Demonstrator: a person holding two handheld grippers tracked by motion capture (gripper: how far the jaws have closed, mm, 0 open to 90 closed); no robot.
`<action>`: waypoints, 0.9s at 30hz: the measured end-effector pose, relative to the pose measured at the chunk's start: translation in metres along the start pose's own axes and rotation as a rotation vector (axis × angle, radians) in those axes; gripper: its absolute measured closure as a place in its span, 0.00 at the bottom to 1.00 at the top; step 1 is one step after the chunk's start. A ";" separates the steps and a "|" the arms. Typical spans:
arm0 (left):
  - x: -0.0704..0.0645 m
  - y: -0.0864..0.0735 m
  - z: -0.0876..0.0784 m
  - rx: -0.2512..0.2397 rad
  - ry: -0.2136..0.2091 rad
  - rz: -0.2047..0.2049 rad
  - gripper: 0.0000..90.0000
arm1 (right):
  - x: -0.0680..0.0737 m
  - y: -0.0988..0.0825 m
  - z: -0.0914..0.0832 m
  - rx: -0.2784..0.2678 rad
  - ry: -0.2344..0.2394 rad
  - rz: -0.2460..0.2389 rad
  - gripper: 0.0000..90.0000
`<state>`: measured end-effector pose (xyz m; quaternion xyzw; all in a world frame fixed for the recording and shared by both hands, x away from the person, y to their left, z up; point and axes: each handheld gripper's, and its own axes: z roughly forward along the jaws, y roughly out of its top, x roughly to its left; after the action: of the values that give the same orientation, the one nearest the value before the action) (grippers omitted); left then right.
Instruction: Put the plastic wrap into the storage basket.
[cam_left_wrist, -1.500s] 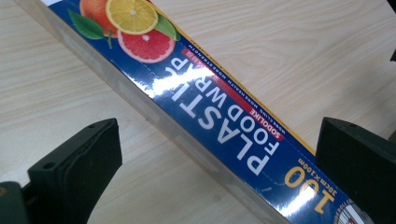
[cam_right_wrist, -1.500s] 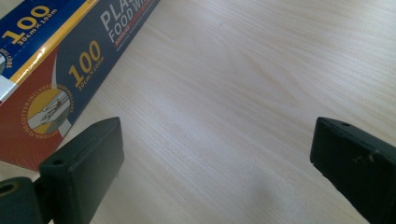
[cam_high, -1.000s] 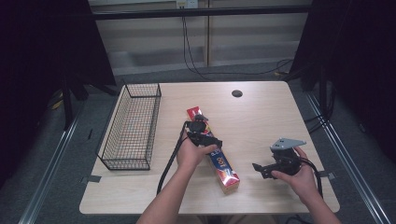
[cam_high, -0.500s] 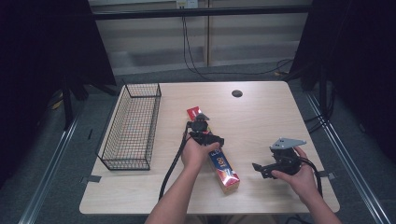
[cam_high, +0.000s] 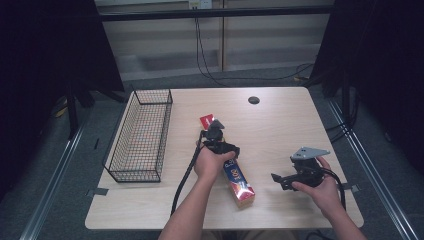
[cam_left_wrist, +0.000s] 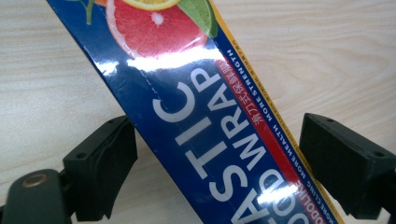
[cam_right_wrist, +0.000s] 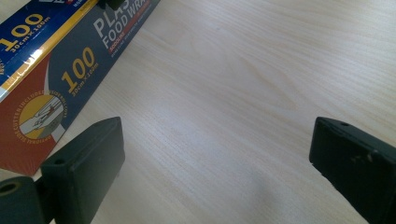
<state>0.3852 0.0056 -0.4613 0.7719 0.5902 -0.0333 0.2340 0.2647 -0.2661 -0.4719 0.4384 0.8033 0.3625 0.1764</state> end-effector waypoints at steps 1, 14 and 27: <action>0.000 0.000 -0.001 0.005 0.002 0.001 0.14 | 0.000 0.000 0.000 0.000 0.000 0.000 0.03; 0.028 0.000 -0.025 0.115 0.084 0.022 0.32 | 0.000 0.000 -0.002 -0.005 -0.002 0.014 0.04; 0.036 -0.001 -0.023 0.140 0.090 0.000 0.32 | 0.000 0.001 -0.003 -0.010 -0.009 0.018 0.04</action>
<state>0.3906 0.0473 -0.4532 0.7872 0.5962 -0.0397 0.1527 0.2634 -0.2669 -0.4692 0.4464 0.7965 0.3664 0.1789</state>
